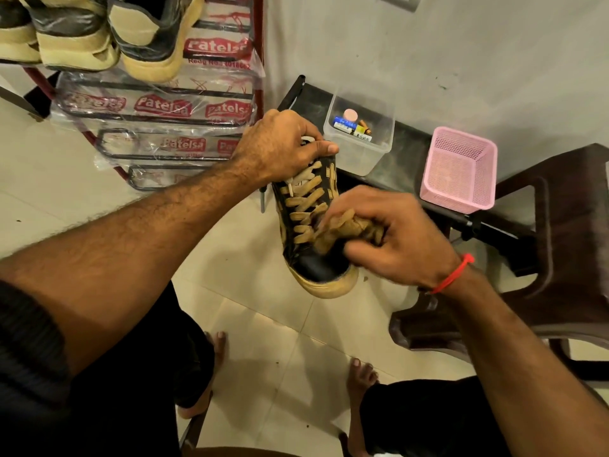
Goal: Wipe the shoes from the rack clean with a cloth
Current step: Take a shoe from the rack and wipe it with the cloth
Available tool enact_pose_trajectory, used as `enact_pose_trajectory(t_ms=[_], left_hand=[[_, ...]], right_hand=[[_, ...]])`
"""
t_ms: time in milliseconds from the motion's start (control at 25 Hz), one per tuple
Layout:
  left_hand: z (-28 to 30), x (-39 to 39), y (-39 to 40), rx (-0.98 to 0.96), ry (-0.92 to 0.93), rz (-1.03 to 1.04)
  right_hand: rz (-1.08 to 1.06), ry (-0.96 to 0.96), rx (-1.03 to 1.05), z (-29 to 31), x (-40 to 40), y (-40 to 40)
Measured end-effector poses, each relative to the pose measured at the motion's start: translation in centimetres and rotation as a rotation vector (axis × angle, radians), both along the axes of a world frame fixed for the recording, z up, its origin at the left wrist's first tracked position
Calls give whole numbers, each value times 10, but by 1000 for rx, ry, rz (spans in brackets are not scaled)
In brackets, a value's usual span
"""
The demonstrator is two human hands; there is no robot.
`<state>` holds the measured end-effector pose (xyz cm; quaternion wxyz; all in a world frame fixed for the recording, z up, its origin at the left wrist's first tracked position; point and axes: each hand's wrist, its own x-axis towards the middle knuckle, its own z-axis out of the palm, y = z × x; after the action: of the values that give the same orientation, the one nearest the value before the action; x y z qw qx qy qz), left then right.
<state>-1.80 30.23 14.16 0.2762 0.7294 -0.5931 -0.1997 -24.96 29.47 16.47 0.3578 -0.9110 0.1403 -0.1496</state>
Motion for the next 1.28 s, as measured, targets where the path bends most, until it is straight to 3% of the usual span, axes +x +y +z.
enact_pose_trajectory(t_ms=[160, 280, 560, 720, 800, 880, 960, 1120, 1280], left_hand=[[-3, 5, -2, 68, 31, 34], [-2, 7, -4, 42, 129, 79], [-1, 2, -7, -46, 139, 166], [1, 15, 0, -135, 90, 183], [3, 22, 5, -224, 92, 164], [0, 21, 9, -267, 12, 111], [-3, 19, 7, -267, -32, 82], [-5, 17, 2, -303, 26, 52], [-9, 12, 2, -370, 117, 52]], right_hand=[[153, 262, -145, -9, 3, 8], [3, 252, -70, -4, -3, -4], [-390, 245, -12, -9, -7, -14], [-632, 358, -182, -15, -19, -33], [-724, 235, -147, -10, -28, -37], [-641, -15, -72, -1, -26, -31], [-382, -159, 11, 1, -17, -21], [-8, -78, -34, -8, -5, -5], [-61, 25, -204, -11, -20, -31]])
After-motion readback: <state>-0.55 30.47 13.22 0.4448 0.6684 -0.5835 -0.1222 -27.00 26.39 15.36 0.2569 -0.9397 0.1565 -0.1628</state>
